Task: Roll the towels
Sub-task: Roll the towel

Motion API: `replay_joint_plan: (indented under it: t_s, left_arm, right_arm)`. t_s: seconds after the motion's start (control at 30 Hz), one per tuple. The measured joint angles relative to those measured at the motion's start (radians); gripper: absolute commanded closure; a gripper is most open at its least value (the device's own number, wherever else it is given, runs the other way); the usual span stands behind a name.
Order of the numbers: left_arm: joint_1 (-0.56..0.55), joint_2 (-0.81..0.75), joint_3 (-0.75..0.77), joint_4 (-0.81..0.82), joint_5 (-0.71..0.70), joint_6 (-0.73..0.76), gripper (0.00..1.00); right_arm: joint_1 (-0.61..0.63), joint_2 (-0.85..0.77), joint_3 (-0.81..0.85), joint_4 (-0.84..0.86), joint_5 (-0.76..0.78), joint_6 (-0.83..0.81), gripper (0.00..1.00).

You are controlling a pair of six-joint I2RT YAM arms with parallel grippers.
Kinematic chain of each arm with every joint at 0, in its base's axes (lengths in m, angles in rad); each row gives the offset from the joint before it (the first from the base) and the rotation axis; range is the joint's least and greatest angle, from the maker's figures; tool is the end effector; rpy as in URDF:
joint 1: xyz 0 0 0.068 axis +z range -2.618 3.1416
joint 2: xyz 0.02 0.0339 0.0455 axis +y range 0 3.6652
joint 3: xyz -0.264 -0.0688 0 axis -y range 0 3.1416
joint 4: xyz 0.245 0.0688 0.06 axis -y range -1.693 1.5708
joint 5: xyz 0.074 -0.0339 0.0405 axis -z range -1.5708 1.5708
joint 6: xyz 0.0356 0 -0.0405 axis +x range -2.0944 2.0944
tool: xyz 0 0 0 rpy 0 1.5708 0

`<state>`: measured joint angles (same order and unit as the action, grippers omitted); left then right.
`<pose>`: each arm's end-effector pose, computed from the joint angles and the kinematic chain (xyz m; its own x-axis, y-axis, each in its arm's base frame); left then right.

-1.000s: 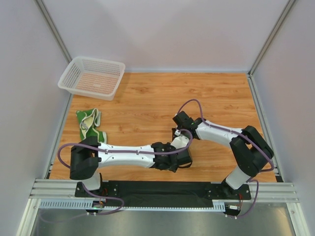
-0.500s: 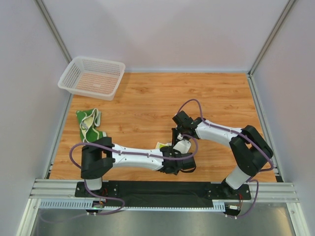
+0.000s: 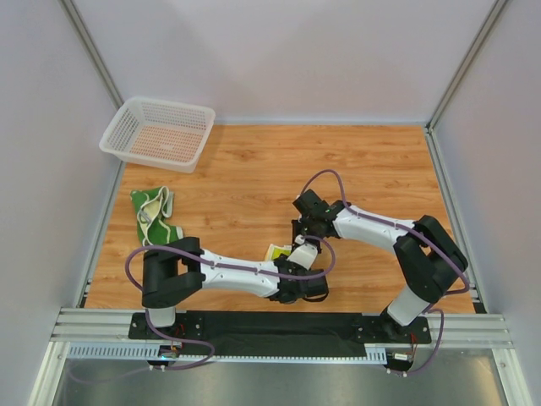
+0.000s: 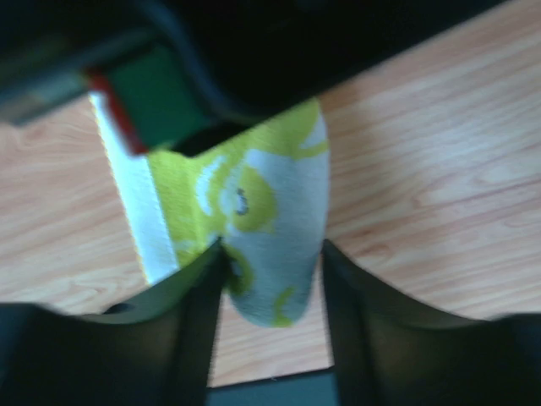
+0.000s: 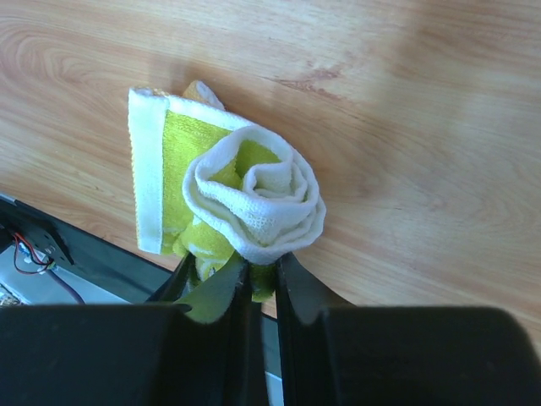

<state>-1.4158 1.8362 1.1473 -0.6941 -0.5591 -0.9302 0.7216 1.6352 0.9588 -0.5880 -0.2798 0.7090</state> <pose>0.0705 -0.3290 0.1565 -0.7499 0.3968 -0.5294 0.3699 0.9149 0.1618 0.2174 0.2044 0.1672 -0.9974 -0.0441 -0.0575 -0.0633 0.9160 0.3962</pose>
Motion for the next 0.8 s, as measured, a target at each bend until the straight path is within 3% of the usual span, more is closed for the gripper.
replay_joint_plan:
  t_s: [0.07, 0.17, 0.27, 0.57, 0.8]
  left_arm:
    - [0.006, -0.010, -0.018, 0.006, -0.014, 0.000, 0.64]
    - [0.016, -0.036, -0.047, 0.029, -0.013, -0.003, 0.77]
    - [0.031, -0.080, -0.097, 0.083, 0.009, -0.002, 0.83]
    - [0.125, -0.259, -0.304, 0.328, 0.190, 0.037, 0.87]
    - [0.252, -0.389, -0.483, 0.542, 0.385, -0.004, 0.89]
  right_arm:
    - [0.001, 0.002, 0.008, -0.003, -0.003, -0.002, 0.82]
    - [0.001, 0.014, 0.016, -0.006, -0.010, -0.003, 0.73]
    - [-0.001, 0.015, 0.018, -0.010, -0.013, -0.007, 0.58]
    - [-0.073, 0.022, 0.093, -0.090, -0.016, -0.057, 0.38]
    - [-0.190, 0.003, 0.189, -0.137, -0.018, -0.114, 0.34]
